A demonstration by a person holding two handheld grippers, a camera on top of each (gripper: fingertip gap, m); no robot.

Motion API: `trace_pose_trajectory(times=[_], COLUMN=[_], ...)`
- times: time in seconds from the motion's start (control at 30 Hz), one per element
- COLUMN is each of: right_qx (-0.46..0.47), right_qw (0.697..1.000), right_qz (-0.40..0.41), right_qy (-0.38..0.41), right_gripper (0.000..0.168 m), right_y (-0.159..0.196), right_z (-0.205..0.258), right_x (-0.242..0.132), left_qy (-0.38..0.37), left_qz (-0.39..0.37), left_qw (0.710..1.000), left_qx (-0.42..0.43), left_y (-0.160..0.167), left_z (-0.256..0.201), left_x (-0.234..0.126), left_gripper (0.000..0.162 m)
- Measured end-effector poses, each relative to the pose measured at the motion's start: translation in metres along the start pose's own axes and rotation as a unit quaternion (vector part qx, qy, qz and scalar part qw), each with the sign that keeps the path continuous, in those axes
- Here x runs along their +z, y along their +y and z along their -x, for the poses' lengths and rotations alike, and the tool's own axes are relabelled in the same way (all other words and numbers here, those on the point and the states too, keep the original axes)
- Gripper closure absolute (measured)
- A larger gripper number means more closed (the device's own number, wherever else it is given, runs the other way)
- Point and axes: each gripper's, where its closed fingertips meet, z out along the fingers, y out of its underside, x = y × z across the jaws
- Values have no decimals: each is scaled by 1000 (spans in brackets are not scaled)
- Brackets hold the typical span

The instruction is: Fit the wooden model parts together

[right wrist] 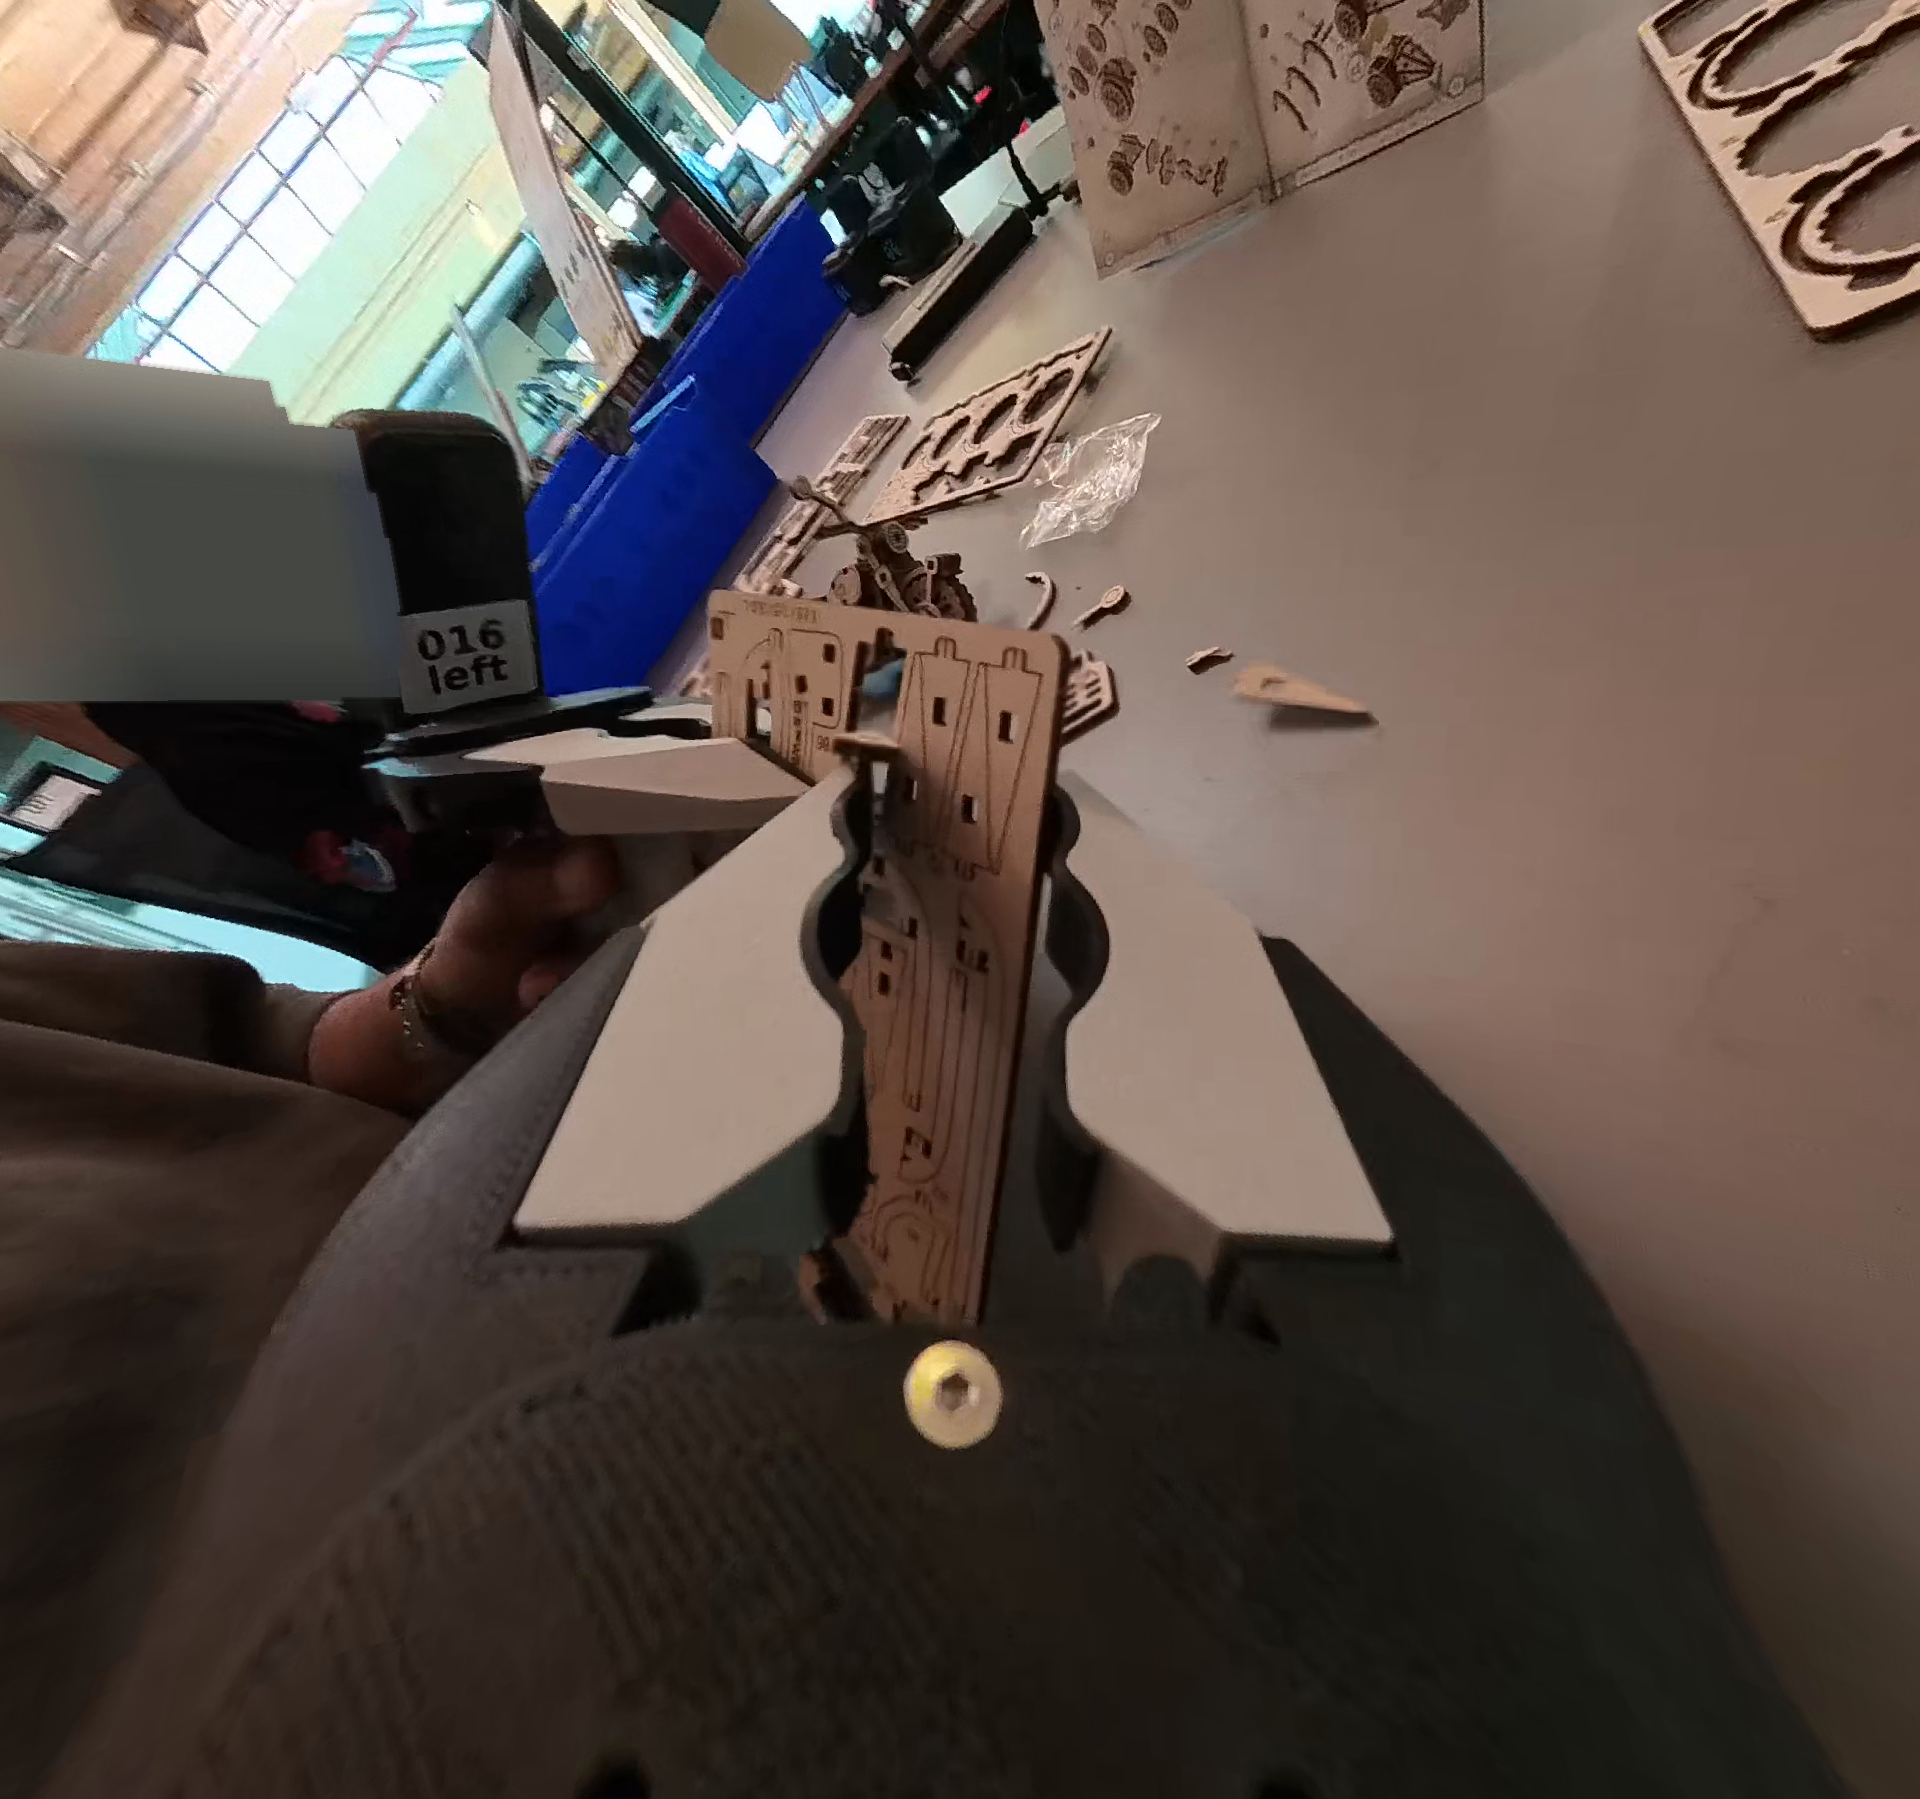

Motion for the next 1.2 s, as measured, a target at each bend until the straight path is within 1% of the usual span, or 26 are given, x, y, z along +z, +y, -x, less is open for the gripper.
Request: trace_pose_trajectory(times=[0.07,0.2,0.3,0.37,0.57,0.7,0.73,0.77,0.87,1.0,1.03,1.13,1.17,1.2], right_qx=[22,45,49,52,22,48,55,58,64,73,73,71,77,83], right_qw=[1000,998,998,998,1000,998,998,998,997,996,996,996,994,992], right_qz=[-8,-19,-21,-19,-9,1,1,-1,-1,5,10,18,15,11], right_qy=[-17,-27,-17,-17,-5,-39,-41,-38,-41,-52,-46,-61,-79,-96], right_gripper=[136,142,145,145,147,147,143,143,150,154,143,142,145,153], right_y=[-3,-8,-10,-11,-15,-8,-7,-7,-12,-15,-14,-12,-13,-14], right_z=[0,-6,-11,-13,-16,-6,-7,-9,-14,-19,-21,-17,-11,-5], right_x=[-5,-12,-14,-14,-23,-13,-9,-6,0,7,8,9,9,9], left_qy=[5,2,0,-2,-4,-3,-9,-14,-15,-15,-5,5,9,14], left_qz=[-4,-11,-14,-17,-18,-17,-18,-21,-28,-36,-37,-38,-35,-33], left_qw=[1000,999,999,999,999,999,999,998,998,997,997,997,997,997], left_qx=[-17,-36,-38,-38,-43,-49,-50,-49,-56,-67,-70,-66,-66,-68], left_y=[-1,-3,-4,-5,-9,-9,-9,-9,-13,-19,-20,-20,-19,-19], left_z=[1,11,13,14,17,18,20,23,27,31,28,23,21,20], left_x=[-1,-6,-7,-8,-10,-8,-8,-8,-9,-11,-12,-12,-12,-11], left_gripper=[162,162,162,162,162,162,162,162,162,162,162,162,162,162])
